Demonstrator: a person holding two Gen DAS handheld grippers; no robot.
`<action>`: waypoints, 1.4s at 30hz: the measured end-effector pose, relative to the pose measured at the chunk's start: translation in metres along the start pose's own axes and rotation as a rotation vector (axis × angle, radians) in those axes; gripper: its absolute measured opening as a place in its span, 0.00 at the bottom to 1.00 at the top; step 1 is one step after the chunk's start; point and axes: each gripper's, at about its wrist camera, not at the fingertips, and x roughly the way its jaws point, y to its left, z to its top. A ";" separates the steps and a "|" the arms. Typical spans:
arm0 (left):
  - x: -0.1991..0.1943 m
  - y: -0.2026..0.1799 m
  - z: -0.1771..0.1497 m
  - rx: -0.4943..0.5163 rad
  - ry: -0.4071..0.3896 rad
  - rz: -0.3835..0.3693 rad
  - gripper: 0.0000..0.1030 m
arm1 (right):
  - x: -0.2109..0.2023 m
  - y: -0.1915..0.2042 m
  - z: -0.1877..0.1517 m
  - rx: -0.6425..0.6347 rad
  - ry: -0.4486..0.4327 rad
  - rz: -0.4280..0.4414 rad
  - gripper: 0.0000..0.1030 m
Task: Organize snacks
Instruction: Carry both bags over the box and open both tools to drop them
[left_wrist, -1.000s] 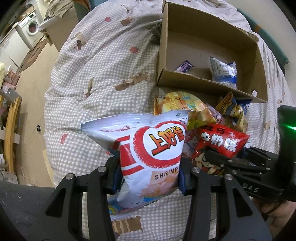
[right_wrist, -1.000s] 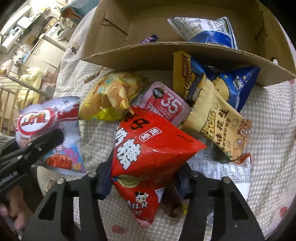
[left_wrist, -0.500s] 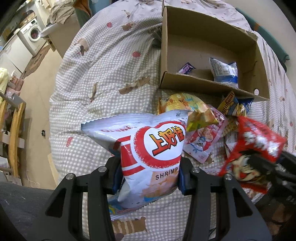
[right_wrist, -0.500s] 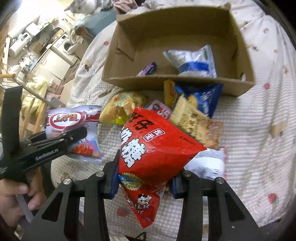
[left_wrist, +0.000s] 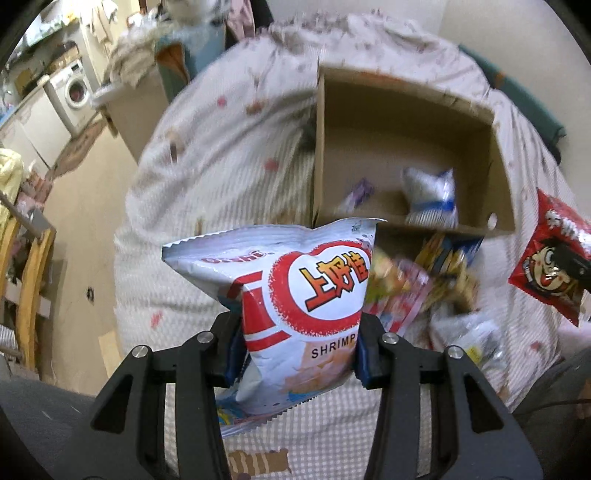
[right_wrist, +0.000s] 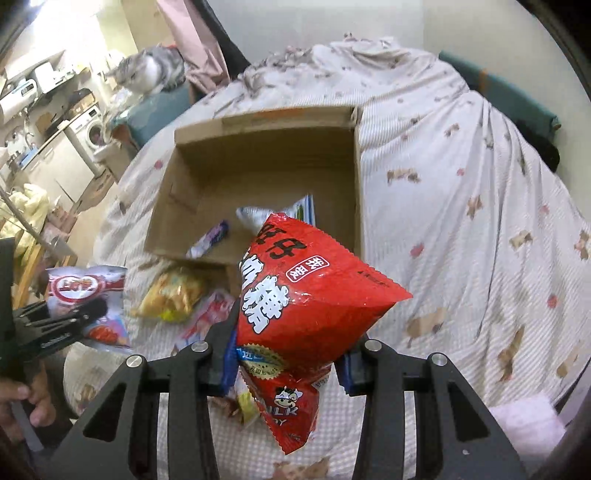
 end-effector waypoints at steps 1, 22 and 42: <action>-0.004 -0.001 0.006 0.003 -0.016 -0.003 0.40 | -0.001 0.001 0.006 -0.019 -0.017 -0.025 0.42; 0.058 -0.066 0.120 0.143 -0.092 -0.013 0.40 | 0.098 0.010 0.095 -0.220 -0.007 -0.249 0.42; 0.120 -0.077 0.113 0.207 -0.045 0.022 0.41 | 0.173 0.002 0.084 -0.288 0.086 -0.341 0.43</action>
